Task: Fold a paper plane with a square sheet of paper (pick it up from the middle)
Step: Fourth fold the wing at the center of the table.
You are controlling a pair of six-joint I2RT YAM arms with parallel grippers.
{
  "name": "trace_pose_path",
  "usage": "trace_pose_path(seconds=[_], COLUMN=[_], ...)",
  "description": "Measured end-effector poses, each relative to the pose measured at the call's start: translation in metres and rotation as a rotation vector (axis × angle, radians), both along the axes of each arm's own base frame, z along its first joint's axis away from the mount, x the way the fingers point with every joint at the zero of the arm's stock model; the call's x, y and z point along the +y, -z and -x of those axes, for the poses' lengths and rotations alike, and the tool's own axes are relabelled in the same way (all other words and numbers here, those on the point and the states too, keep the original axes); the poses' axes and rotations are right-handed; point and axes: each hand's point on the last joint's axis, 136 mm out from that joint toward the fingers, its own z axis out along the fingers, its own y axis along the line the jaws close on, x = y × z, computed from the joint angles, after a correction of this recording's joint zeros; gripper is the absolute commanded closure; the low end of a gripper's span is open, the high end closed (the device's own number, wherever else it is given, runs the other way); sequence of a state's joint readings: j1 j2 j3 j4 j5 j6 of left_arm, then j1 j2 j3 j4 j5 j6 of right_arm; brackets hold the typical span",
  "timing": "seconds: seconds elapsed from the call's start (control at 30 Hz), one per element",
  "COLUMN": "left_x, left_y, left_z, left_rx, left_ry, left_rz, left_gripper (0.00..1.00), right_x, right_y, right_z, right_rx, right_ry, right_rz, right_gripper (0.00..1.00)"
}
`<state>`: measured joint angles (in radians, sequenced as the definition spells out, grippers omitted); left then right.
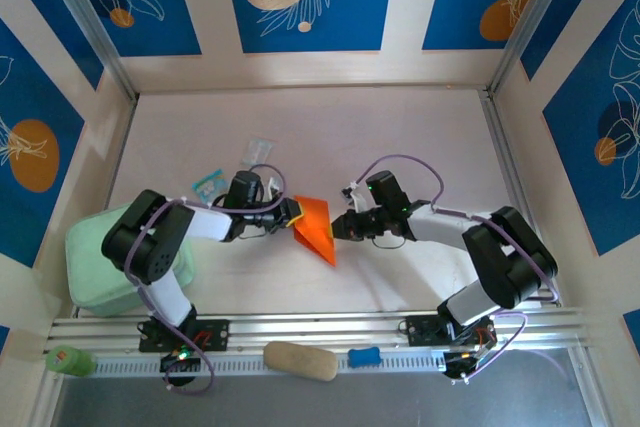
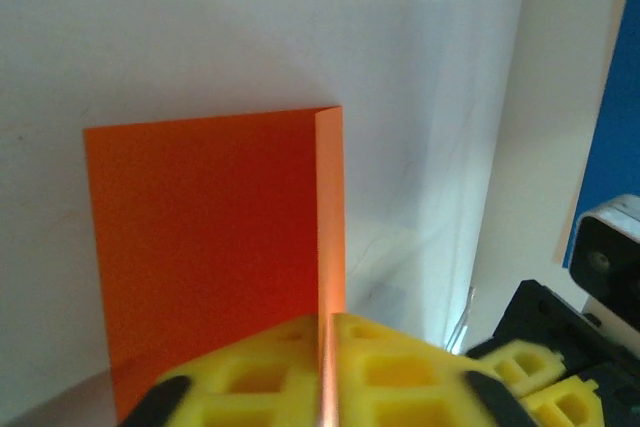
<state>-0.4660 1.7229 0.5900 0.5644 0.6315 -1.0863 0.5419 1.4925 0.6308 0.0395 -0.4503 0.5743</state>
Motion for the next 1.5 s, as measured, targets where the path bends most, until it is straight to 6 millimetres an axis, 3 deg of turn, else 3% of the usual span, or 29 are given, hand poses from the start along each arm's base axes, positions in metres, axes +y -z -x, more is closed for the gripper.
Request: trace_pose_path(seconds=[0.17,0.3,0.43,0.57,0.7,0.93,1.2,1.5], left_x=[0.018,0.022,0.012,0.009,0.009,0.004,0.002,0.000], left_y=[0.011,0.004,-0.011,-0.017,-0.018,-0.024,-0.025,-0.025], left_z=[0.013,0.018,0.020,0.022,0.022,0.020,0.023,0.024], left_rx=[0.011,-0.020,-0.071,-0.095,-0.099,-0.103,-0.099,-0.106], left_ry=[-0.103,-0.178,-0.202,-0.211,-0.212,-0.196,-0.173,-0.161], left_rz=[-0.022,-0.044,-0.042,-0.048,-0.052,-0.039,-0.035,-0.036], left_gripper=[1.00,1.00,0.97,0.86,0.81,0.82,0.89,0.94], right_x=[-0.014,-0.011,0.005,0.021,0.029,0.035,0.037,0.033], right_y=[-0.016,-0.032,-0.020,-0.003,0.008,0.021,0.029,0.033], right_z=[-0.002,0.010,0.039,0.060,0.057,0.044,0.033,0.031], right_rx=[-0.123,-0.313,-0.528,-0.735,-0.889,-1.018,-1.075,-1.084], right_ry=[0.089,0.092,-0.031,-0.184,-0.249,-0.292,-0.290,-0.283], right_rz=[0.112,0.162,0.237,0.323,0.425,0.558,0.657,0.703], right_gripper=[0.70,0.69,0.69,0.69,0.69,0.68,0.68,0.75])
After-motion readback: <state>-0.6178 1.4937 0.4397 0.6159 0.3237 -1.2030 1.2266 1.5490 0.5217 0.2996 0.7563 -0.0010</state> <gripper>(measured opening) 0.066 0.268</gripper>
